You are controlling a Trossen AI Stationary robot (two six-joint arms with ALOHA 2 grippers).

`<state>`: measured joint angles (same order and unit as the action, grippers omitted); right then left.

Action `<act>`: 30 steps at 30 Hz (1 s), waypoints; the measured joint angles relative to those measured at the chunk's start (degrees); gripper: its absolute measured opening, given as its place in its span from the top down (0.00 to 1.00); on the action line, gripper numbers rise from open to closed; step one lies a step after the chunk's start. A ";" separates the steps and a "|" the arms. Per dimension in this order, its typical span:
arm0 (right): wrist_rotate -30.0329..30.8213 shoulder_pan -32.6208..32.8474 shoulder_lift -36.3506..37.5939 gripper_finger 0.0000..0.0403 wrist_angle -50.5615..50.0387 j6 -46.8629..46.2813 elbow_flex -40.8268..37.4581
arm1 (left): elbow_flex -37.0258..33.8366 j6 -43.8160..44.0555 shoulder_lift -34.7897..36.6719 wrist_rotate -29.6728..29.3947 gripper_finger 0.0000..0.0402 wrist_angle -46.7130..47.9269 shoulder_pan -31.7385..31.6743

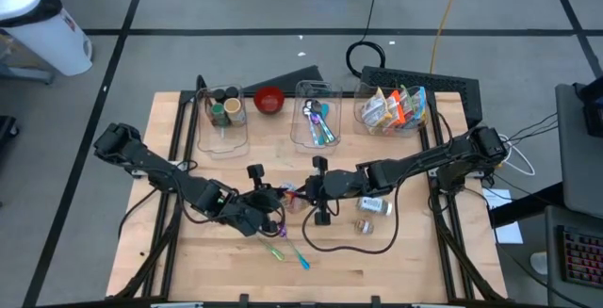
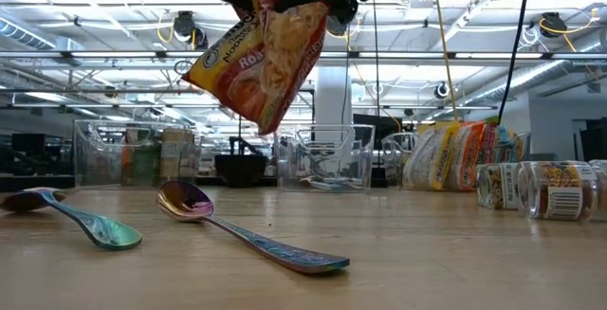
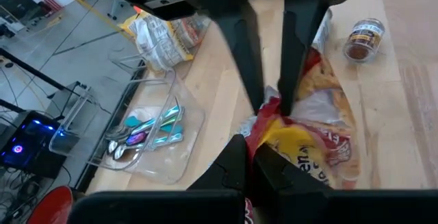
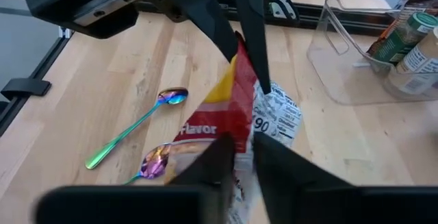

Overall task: Pick & Place Food Item
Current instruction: Put the red noodle pack into the right transparent bin

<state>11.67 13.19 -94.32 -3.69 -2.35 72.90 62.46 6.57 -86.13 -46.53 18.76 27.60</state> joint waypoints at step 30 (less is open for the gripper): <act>2.89 0.05 0.73 1.00 -1.98 -1.48 0.02 | -0.02 -5.37 6.65 4.17 0.59 -1.65 -3.11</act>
<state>14.56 13.24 -93.59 -5.67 -3.83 72.93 62.43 1.20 -79.48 -42.37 17.12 24.49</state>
